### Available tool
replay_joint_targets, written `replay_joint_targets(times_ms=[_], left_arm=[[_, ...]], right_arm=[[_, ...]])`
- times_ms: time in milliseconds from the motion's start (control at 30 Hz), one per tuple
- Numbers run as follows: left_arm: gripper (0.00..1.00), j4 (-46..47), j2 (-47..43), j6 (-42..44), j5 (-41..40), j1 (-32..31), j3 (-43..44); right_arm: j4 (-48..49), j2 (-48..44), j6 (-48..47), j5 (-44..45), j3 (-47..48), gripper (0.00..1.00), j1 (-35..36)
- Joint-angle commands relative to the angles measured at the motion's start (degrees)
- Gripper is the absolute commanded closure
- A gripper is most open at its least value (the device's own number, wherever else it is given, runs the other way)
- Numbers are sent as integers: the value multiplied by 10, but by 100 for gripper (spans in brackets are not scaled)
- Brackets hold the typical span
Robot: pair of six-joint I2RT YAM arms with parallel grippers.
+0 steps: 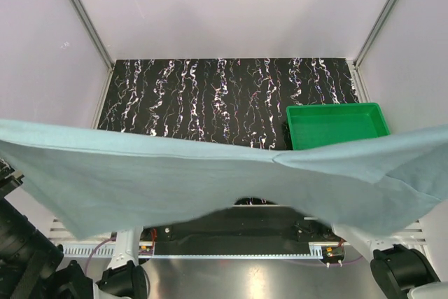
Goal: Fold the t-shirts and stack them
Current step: Flatten the tshirt out
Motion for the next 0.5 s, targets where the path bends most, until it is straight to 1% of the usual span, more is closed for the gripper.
replay_joint_targets(times_ms=[0,33,100,133,200,233,300,333,367,433,467], left_arm=[[100,52,28,12,-32,-7,-41],[100,60,33,11,-30,-7,-56],[100,75,47,11,-30,-7,-82],[100,84,51,9,-29,-7,-125],[100,104,62,5,-31,-6,-174],[100,118,64,2,-31,-6,-231],[100,167,68,0,-26,-6,-305],[100,181,69,-8,-27,-7,-335],[100,202,71,-8,-30,-7,-398],[100,241,70,-15,-26,-7,-473],[100,275,70,-16,-28,-7,-536]], right_arm=[[59,60,17,5,-28,100,-2],[75,67,19,10,-60,100,-2],[107,94,20,18,-88,100,-1],[115,107,20,26,-109,100,-2],[149,141,22,31,-139,100,-2],[164,153,22,37,-175,100,-2],[198,186,24,44,-208,100,-2],[226,199,24,51,-242,100,-2],[239,223,24,54,-260,100,-2],[283,248,30,62,-308,100,-2],[295,277,34,63,-322,100,-2]])
